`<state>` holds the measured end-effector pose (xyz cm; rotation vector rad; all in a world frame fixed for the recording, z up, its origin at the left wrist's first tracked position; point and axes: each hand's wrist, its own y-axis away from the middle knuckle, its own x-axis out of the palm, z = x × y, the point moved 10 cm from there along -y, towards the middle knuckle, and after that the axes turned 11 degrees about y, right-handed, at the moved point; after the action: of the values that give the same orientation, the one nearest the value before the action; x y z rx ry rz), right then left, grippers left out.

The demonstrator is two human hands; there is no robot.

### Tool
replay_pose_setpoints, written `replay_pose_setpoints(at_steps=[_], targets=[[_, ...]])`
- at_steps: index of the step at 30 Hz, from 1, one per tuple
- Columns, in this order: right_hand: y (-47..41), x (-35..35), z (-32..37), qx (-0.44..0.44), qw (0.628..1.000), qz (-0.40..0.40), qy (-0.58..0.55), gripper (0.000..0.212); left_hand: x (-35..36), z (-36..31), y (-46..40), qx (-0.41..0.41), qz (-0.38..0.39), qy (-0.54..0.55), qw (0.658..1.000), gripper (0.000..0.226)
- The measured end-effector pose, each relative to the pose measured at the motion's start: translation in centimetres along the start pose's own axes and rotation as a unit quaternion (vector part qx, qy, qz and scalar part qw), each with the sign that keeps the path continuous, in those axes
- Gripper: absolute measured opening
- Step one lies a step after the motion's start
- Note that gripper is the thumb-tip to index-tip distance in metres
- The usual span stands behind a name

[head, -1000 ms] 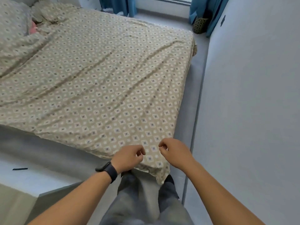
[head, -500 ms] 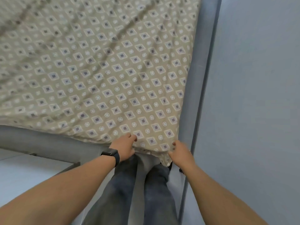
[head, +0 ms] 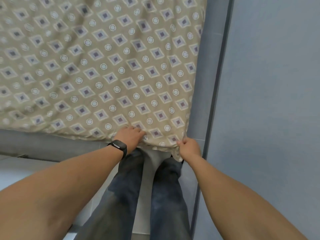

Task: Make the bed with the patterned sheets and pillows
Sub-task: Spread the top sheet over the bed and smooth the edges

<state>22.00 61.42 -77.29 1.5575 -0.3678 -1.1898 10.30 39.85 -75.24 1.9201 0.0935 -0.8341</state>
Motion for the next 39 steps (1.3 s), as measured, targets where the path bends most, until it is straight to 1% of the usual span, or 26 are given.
replay_pose_setpoints(at_steps=[2, 4, 6, 7, 9, 11, 12, 14, 16, 18, 20, 21, 22, 24, 26, 28, 29, 30, 32, 33, 34, 35, 36, 37, 38, 39], targets=[[1.1, -1.2, 0.3, -0.021, 0.999, -0.014, -0.027, 0.035, -0.8, -0.5, 0.7, -0.002, -0.002, 0.007, 1.000, 0.052], [2.4, -2.6, 0.9, -0.054, 0.997, -0.043, -0.042, 0.035, -1.7, -1.1, 1.8, -0.004, -0.029, 0.041, 0.999, 0.042], [3.8, -3.5, 1.3, -0.082, 0.992, -0.059, -0.070, 0.031, -2.9, -1.8, 3.5, 0.009, -0.095, 0.073, 0.993, 0.032], [4.3, -3.6, 1.4, -0.094, 0.989, -0.068, -0.088, 0.029, -3.0, -1.8, 4.2, 0.019, -0.135, 0.079, 0.987, 0.032], [5.8, -4.6, 1.9, -0.125, 0.982, -0.101, -0.096, 0.029, -3.6, -1.6, 6.1, 0.017, -0.197, 0.099, 0.975, 0.039], [6.8, -5.3, 2.3, -0.142, 0.977, -0.124, -0.097, 0.031, -4.4, -0.7, 7.8, -0.030, -0.242, 0.169, 0.955, 0.043], [7.2, -5.5, 2.5, -0.140, 0.976, -0.128, -0.111, 0.033, -4.9, 0.0, 8.2, -0.062, -0.257, 0.215, 0.940, 0.040], [8.1, -5.9, 3.3, -0.144, 0.971, -0.117, -0.151, 0.034, -5.4, 0.9, 9.0, -0.119, -0.290, 0.291, 0.904, 0.030], [8.8, -7.1, 4.1, -0.141, 0.962, -0.122, -0.201, 0.031, -5.6, 0.9, 9.3, -0.149, -0.304, 0.324, 0.883, 0.024], [8.8, -7.8, 4.4, -0.131, 0.950, -0.117, -0.259, 0.030, -5.7, 0.3, 9.4, -0.155, -0.314, 0.320, 0.880, 0.015], [8.6, -7.8, 4.7, -0.118, 0.939, -0.088, -0.310, 0.031, -5.9, -0.6, 9.8, -0.163, -0.344, 0.272, 0.884, 0.006], [8.4, -7.2, 4.5, -0.102, 0.935, -0.056, -0.336, 0.032, -5.2, -1.5, 9.9, -0.165, -0.353, 0.256, 0.885, 0.015], [8.3, -6.5, 4.7, -0.088, 0.924, -0.016, -0.371, 0.033, -4.5, -2.5, 9.9, -0.156, -0.355, 0.253, 0.886, 0.033], [8.8, -4.9, 5.1, -0.064, 0.890, 0.079, -0.445, 0.038, -2.4, -5.4, 9.3, -0.110, -0.339, 0.284, 0.890, 0.067], [9.4, -3.4, 6.0, -0.072, 0.856, 0.153, -0.488, 0.052, -0.7, -7.5, 8.4, -0.074, -0.303, 0.323, 0.893, 0.087], [9.9, -2.5, 6.0, -0.075, 0.822, 0.188, -0.532, 0.075, -0.3, -9.2, 7.6, -0.028, -0.245, 0.342, 0.907, 0.098], [10.3, -2.2, 5.7, -0.071, 0.809, 0.192, -0.551, 0.082, -0.2, -10.2, 7.8, 0.002, -0.213, 0.324, 0.922, 0.100], [10.5, -2.5, 5.1, -0.066, 0.807, 0.184, -0.558, 0.080, 0.0, -10.8, 8.1, 0.030, -0.185, 0.293, 0.938, 0.100], [10.9, -3.3, 3.2, -0.048, 0.824, 0.150, -0.544, 0.053, 0.9, -11.1, 8.9, 0.062, -0.137, 0.218, 0.964, 0.103], [11.1, -3.6, 2.3, -0.041, 0.835, 0.138, -0.531, 0.042, 1.8, -10.9, 9.3, 0.067, -0.106, 0.184, 0.975, 0.109], [11.3, -3.5, 1.4, -0.034, 0.842, 0.130, -0.523, 0.038, 2.6, -10.6, 10.0, 0.065, -0.080, 0.152, 0.983, 0.116], [11.8, -3.3, 0.8, -0.023, 0.843, 0.124, -0.524, 0.038, 2.9, -10.2, 10.8, 0.059, -0.073, 0.124, 0.988, 0.121], [12.3, -2.8, 0.5, -0.011, 0.837, 0.128, -0.532, 0.041, 2.8, -10.0, 11.3, 0.050, -0.088, 0.107, 0.989, 0.122], [13.1, -2.5, 0.8, -0.005, 0.829, 0.142, -0.541, 0.042, 2.0, -9.8, 11.8, 0.041, -0.123, 0.104, 0.986, 0.116], [14.0, -2.1, 1.2, -0.002, 0.822, 0.155, -0.548, 0.042, 1.1, -9.4, 12.3, 0.032, -0.163, 0.112, 0.980, 0.106], [14.6, -2.2, 1.5, -0.011, 0.823, 0.149, -0.548, 0.040, 0.2, -9.0, 12.8, 0.024, -0.202, 0.132, 0.970, 0.092]])
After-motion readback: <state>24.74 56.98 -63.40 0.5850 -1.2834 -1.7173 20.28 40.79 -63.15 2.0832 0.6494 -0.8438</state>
